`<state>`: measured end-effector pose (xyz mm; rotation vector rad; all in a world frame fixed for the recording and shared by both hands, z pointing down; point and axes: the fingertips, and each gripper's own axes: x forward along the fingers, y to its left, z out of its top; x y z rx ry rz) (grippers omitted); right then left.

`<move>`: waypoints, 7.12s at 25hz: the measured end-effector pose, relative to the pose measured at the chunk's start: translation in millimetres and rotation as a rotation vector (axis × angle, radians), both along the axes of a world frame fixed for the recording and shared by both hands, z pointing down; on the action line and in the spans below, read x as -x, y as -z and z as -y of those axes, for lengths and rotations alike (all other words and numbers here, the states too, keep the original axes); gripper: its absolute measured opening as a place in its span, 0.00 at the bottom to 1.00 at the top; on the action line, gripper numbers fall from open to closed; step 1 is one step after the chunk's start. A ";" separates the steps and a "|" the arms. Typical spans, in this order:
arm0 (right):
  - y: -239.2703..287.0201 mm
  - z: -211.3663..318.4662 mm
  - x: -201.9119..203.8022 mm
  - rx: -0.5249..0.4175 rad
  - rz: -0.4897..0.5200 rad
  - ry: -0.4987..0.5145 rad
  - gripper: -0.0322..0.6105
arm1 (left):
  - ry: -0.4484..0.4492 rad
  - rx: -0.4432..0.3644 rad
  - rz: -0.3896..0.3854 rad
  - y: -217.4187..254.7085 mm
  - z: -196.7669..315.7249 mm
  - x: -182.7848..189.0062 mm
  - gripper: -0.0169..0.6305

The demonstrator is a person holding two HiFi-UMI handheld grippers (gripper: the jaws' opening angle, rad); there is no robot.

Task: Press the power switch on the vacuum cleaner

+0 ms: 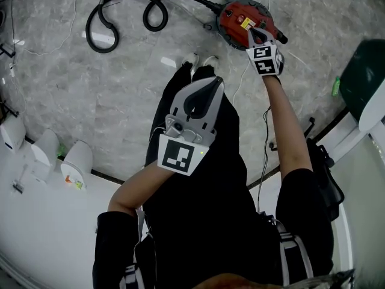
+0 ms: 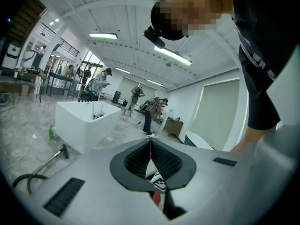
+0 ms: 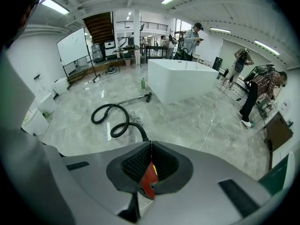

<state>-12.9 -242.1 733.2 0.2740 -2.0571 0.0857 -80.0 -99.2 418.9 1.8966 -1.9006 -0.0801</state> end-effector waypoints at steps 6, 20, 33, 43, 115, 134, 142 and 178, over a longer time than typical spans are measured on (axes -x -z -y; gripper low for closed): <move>-30.8 1.2 0.3 0.035 -0.029 0.004 0.08 | -0.027 0.003 -0.016 -13.7 8.1 -14.2 0.05; -98.7 2.7 6.4 0.068 -0.104 0.034 0.08 | 0.025 0.006 0.002 -40.3 18.3 -14.2 0.05; -160.6 7.5 1.4 0.074 -0.181 0.101 0.08 | 0.067 0.028 -0.024 -91.3 28.8 2.2 0.05; -194.6 9.9 -6.3 0.078 -0.210 0.104 0.08 | 0.059 0.045 -0.023 -111.7 39.7 -7.8 0.05; 107.8 -14.6 -28.5 -0.072 0.307 -0.303 0.08 | -0.194 -0.060 -0.070 5.6 3.4 -61.9 0.05; 345.1 -96.7 -112.4 -0.286 0.556 -0.488 0.08 | -0.317 -0.184 -0.035 103.4 -24.5 -105.3 0.05; 433.7 -122.6 -135.1 -0.401 0.697 -0.558 0.08 | -0.405 -0.282 -0.060 132.6 -18.1 -131.7 0.05; 468.4 -173.1 -124.1 -0.568 0.821 -0.554 0.08 | -0.435 -0.422 0.086 156.5 -41.7 -142.5 0.05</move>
